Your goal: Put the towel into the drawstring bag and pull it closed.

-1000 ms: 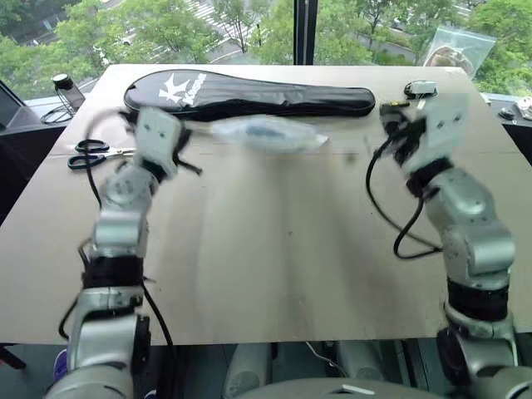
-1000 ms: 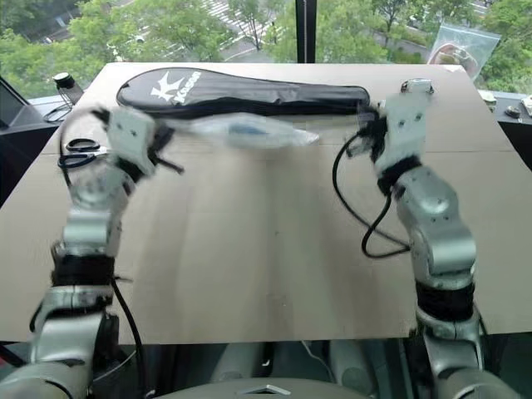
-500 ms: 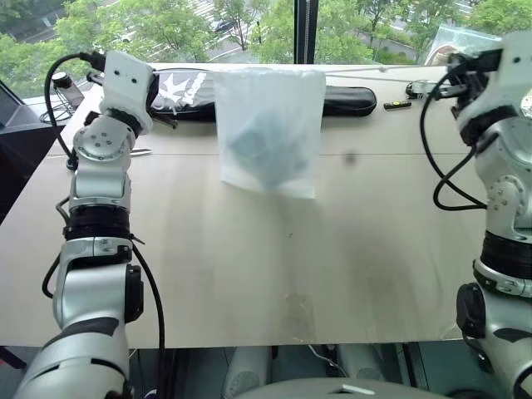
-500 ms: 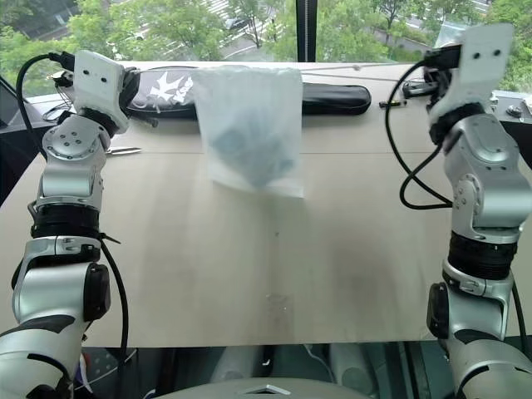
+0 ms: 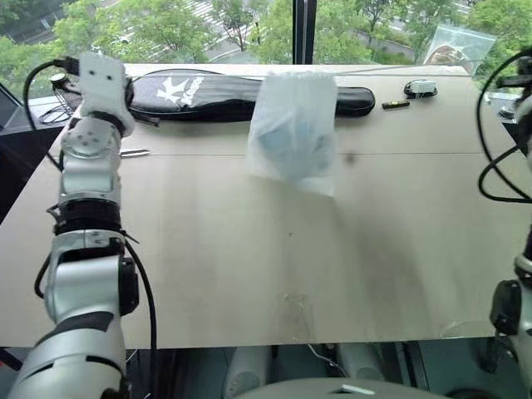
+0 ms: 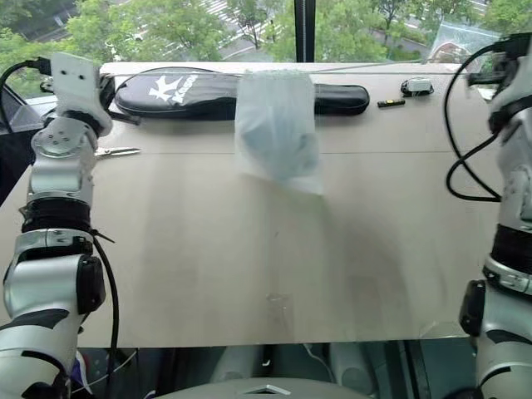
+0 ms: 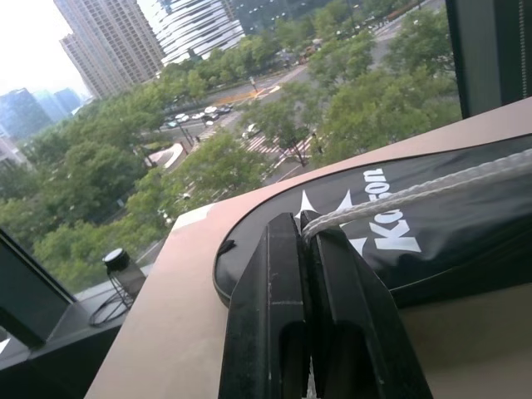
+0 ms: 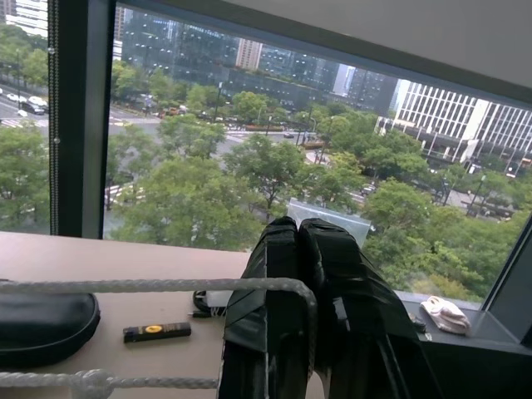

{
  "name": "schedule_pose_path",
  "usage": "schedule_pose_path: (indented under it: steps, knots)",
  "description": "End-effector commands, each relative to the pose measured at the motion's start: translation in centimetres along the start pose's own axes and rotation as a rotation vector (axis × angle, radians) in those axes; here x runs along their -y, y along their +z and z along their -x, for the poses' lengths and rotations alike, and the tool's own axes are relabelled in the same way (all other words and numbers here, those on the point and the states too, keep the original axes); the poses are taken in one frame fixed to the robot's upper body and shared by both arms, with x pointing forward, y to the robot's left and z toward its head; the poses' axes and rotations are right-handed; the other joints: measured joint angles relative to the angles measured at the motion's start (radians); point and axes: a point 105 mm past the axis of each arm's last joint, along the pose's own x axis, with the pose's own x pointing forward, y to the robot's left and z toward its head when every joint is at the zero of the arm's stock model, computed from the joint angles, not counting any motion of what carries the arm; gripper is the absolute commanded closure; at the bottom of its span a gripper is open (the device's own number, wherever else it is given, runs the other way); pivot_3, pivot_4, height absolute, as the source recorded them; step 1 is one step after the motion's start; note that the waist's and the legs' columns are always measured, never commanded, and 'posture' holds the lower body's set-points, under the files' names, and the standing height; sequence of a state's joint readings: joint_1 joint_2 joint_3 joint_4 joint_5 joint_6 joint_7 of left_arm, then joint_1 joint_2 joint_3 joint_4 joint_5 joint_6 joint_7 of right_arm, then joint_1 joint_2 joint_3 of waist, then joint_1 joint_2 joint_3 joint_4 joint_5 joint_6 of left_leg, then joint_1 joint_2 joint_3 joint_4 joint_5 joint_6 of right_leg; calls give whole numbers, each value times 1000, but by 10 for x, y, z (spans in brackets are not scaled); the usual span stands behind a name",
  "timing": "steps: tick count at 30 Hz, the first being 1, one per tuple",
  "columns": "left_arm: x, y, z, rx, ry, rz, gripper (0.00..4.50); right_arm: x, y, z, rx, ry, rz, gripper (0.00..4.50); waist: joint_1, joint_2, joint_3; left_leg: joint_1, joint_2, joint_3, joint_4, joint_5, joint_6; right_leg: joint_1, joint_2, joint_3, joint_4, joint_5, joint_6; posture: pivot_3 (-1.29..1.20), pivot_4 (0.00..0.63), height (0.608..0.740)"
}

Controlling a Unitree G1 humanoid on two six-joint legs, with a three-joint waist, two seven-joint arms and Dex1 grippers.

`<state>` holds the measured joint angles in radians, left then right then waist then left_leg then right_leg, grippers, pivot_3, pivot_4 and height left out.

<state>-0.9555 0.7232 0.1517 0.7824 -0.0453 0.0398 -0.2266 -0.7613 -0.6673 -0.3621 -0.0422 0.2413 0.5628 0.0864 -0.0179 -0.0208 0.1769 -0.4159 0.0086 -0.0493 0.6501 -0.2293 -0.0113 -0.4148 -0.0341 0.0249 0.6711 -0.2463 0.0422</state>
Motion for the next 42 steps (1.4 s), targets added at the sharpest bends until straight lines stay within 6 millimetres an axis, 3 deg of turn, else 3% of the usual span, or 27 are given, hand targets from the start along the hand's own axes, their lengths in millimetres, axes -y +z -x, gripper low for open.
schedule_pose_path:
  steps: [1, 5, 9, 11, 13, 15, 18, 21, 24, 29, 37, 41, 42]
  knots:
    - [-50, 3, 6, -4, 173, 94, 4490, 68, 20, 8, 56, -242, 40, 4500, 2, 0, 0, 0, 0, 0, 0, 0, 0, 0, 0, 0, 0, 0, 0, 0, 150, 740]
    - [-35, 8, 3, 24, 114, 90, 4490, 53, 19, 7, 71, -158, 9, 4500, 1, 0, 0, 0, 0, 1, 0, 0, 0, 0, 0, 1, 0, 0, 0, 0, 150, 740]
    - [-40, -3, 5, -14, 141, 103, 4490, 61, 13, 8, 40, -190, 39, 4500, -2, 0, 0, 0, 0, 1, 0, 0, 0, 0, 0, 1, 0, 0, 0, 0, 150, 740]
    - [-36, 5, 5, 27, 111, 109, 4490, 53, 16, 8, 50, -117, 24, 4500, -1, 0, 0, 0, 0, 1, 0, 0, 0, 0, 0, 1, 0, 0, 0, 0, 150, 740]
    - [-16, 14, 8, 95, 0, 163, 4490, 17, 9, 15, 7, 120, -55, 4500, 0, 0, 0, 0, 0, 1, 0, 0, 0, 0, 0, 1, 0, 0, 0, 0, 150, 740]
    - [12, 19, 17, 144, -152, 200, 4490, -24, -5, 37, -72, 387, -88, 4500, 0, 0, 0, 0, 1, 0, 0, 0, 0, 0, 0, 1, -1, 0, 0, 0, 150, 740]
    - [93, -9, 63, 75, -491, 254, 4490, -100, -47, 110, -261, 818, -124, 4500, 2, 1, -2, 0, 0, 0, 0, 0, 0, 1, -1, 1, -2, 0, 0, 0, 150, 740]
    - [150, -29, 105, -21, -665, 290, 4490, -145, -74, 154, -374, 974, -164, 4500, 0, 1, -3, 2, 5, -1, -1, -1, 1, 5, -1, 1, -4, -1, 0, 0, 150, 740]
    - [180, -35, 128, -64, -743, 294, 4490, -171, -96, 180, -445, 1046, -126, 4500, 1, 0, 0, 0, 1, 0, 4, -1, 1, 2, -1, 3, 1, 0, 1, 0, 150, 740]
    - [190, -44, 143, -118, -771, 291, 4490, -174, -124, 190, -528, 1043, -29, 4500, 4, 0, -1, 6, 2, -1, 7, 0, 2, 5, 3, 1, 7, -1, 1, 0, 150, 740]
    - [172, -71, 154, -193, -776, 226, 4490, -157, -145, 191, -571, 988, 43, 4500, 3, 0, -1, 7, 2, 1, 7, 0, 2, 6, 3, 3, 6, -1, 0, 0, 150, 740]
    - [173, -71, 163, -193, -833, 197, 4490, -152, -147, 175, -543, 912, 22, 4500, 3, 0, -1, 7, 2, 1, 7, 0, 2, 6, 2, 3, 5, -1, 0, 0, 150, 740]
    - [170, -70, 165, -196, -846, 195, 4500, -150, -144, 170, -526, 891, 11, 4202, 3, 0, -1, 7, 2, 1, 7, 0, 2, 6, 2, 3, 5, -1, 0, 0, 150, 740]
